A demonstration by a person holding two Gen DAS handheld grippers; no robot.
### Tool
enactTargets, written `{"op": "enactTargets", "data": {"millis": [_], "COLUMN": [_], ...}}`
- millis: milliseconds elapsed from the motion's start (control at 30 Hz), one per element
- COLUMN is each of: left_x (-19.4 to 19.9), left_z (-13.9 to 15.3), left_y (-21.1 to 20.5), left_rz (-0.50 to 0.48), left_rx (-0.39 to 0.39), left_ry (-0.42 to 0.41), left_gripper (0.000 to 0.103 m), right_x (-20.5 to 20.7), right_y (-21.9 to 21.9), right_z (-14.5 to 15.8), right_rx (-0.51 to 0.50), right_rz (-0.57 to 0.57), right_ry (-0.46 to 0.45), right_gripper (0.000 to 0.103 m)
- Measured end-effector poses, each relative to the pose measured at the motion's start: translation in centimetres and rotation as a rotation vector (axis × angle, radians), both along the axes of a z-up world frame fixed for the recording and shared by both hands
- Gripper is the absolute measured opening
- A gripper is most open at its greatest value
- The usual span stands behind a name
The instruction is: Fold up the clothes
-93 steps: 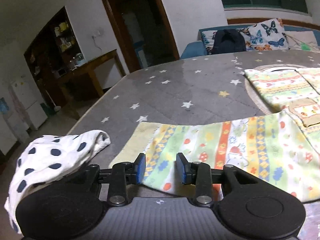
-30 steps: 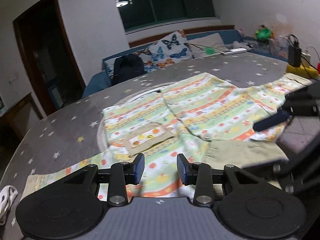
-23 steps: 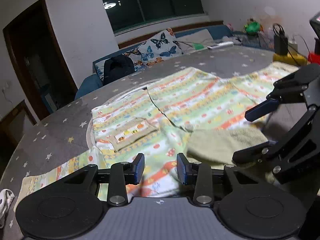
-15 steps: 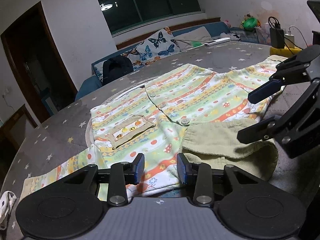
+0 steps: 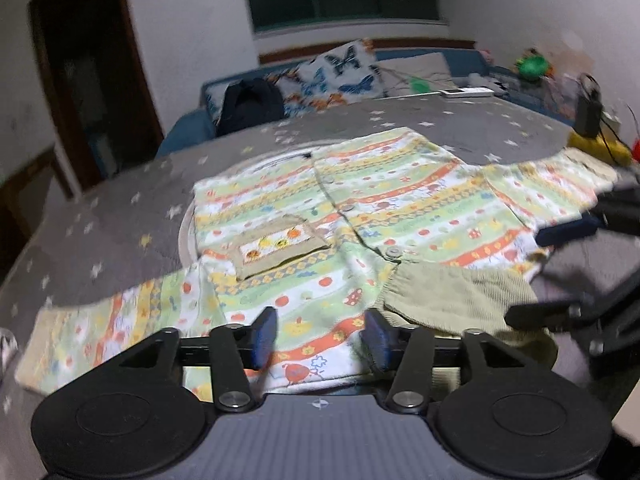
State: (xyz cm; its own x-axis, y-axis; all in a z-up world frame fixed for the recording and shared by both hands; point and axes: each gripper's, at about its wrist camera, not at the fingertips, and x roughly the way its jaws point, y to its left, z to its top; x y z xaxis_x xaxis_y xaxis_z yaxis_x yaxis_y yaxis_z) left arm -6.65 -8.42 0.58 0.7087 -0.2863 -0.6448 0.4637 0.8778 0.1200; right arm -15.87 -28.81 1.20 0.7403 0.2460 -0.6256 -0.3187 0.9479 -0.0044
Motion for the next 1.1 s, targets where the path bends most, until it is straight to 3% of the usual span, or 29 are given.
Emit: {"op": "enactTargets", "data": {"millis": [200,300,500,1100], "left_x": [0.0,-0.1,0.0,1.4], "left_z": [1.0,1.2,1.3,-0.9], "left_y": [0.6,0.9,1.4,2.3], "left_rz": [0.096,0.142,0.2,0.316], "left_rx": [-0.021,-0.026,-0.026,-0.011], "left_ry": [0.031,0.039,0.056,0.175], "left_gripper": [0.079,0.091,0.1,0.103], "right_x": [-0.7,-1.1,-1.9,-2.1], "right_y": [-1.5,-2.4,-4.5,-6.1], "right_z": [-0.1,0.0,0.1,-1.6], "right_rx": [0.045,0.059,0.067,-0.016], "right_rz": [-0.06,-0.09,-0.177,-0.301], "right_ry": [0.018,0.022,0.034,0.128], "right_gripper": [0.095,0.096,0.103,0.103]}}
